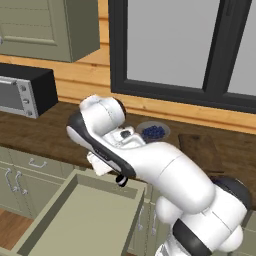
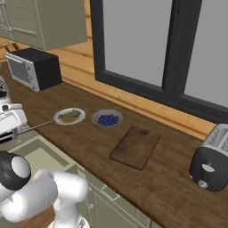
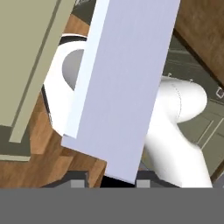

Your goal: Pick up the knife from the drawer and place it on the cutting board. Then place the meat from the plate to the cutting board.

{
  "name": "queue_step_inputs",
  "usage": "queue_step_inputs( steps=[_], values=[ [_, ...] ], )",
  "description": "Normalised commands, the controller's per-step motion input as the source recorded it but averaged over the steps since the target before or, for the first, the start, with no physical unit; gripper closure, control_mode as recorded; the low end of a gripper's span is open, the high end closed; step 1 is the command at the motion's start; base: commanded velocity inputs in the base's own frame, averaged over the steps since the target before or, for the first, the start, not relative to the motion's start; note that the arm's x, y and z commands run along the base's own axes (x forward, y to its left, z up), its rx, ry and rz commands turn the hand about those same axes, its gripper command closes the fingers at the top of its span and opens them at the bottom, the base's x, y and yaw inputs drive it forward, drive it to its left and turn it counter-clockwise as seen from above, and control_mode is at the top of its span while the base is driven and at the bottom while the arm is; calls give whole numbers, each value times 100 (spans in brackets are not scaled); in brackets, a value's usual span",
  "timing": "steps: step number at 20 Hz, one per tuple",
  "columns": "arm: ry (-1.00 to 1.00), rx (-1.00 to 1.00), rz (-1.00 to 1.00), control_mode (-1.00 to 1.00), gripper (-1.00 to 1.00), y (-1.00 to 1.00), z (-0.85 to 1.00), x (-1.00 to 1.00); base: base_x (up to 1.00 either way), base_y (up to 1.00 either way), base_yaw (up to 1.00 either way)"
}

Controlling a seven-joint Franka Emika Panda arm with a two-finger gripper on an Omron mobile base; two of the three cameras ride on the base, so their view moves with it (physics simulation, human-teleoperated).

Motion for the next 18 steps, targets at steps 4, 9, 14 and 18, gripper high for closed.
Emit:
queue_step_inputs(
  steps=[4,9,14,18],
  values=[
    [12,-1,0,-100,100,-100,6,89,0,0,0],
    [11,1,0,-100,100,-100,-31,89,0,0,0],
    [4,4,0,-100,100,-100,-20,75,0,0,0],
    [-4,1,-1,-100,100,-100,-4,20,0,0,0]
  ],
)
